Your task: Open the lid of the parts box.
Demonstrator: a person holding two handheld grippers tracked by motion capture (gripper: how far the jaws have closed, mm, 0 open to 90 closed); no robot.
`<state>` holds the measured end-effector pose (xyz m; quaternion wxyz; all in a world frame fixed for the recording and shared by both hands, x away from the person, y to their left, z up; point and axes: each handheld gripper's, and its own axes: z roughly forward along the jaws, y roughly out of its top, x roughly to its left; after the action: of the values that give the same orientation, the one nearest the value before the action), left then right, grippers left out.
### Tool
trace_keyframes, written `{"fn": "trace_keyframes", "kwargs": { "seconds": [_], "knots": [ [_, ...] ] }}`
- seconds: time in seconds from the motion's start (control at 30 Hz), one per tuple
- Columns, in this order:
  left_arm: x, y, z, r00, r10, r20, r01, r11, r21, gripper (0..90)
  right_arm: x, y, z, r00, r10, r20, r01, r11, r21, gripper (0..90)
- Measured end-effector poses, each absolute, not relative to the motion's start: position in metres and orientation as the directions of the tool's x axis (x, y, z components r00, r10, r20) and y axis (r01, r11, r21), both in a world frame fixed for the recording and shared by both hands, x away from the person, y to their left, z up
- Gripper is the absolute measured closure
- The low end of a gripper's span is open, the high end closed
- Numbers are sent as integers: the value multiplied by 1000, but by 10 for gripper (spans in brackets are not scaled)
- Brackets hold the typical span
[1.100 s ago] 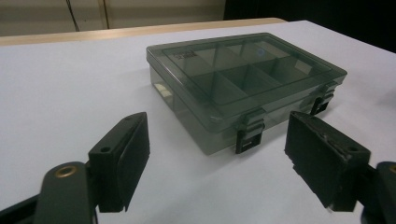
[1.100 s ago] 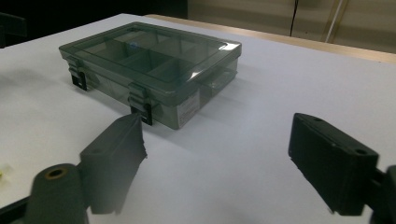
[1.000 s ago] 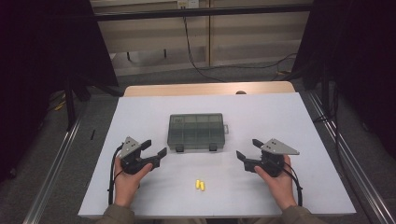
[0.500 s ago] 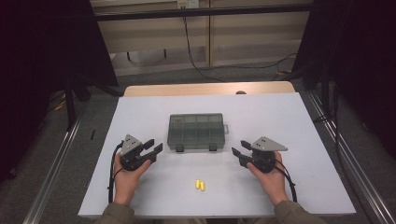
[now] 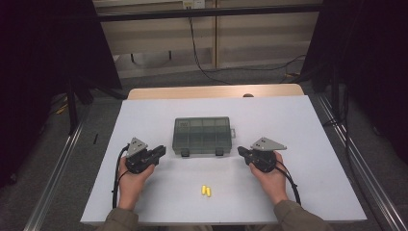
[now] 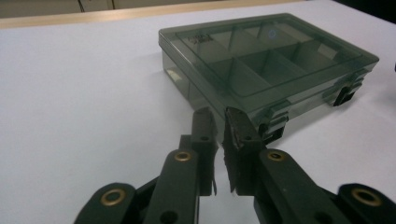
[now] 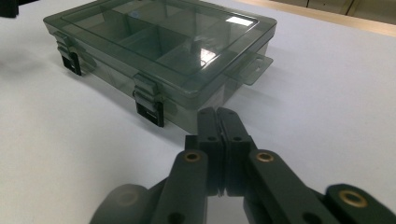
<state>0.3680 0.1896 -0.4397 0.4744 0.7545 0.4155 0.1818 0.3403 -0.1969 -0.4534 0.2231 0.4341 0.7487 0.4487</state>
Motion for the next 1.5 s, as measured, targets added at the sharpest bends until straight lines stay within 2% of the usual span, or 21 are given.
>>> {"fn": "trace_keyframes", "kwargs": {
  "seconds": [0.2, 0.33, 0.6, 1.5],
  "knots": [
    [374, 187, -445, 602, 786, -140, 477, -214, 852, 884, 346, -193, -456, -533, 844, 64, 462, 226, 857, 900],
    [378, 184, -447, 599, 788, -144, 497, -224, 838, 895, 350, -192, -456, -535, 844, 33, 460, 259, 849, 900],
    [386, 180, -453, 584, 796, -157, 524, -222, 822, 895, 359, -189, -458, -540, 840, 58, 482, 252, 839, 900],
    [387, 173, -457, 615, 779, -124, 518, -281, 808, 894, 363, -185, -463, -565, 825, 33, 486, 299, 821, 900]
  ]
}}
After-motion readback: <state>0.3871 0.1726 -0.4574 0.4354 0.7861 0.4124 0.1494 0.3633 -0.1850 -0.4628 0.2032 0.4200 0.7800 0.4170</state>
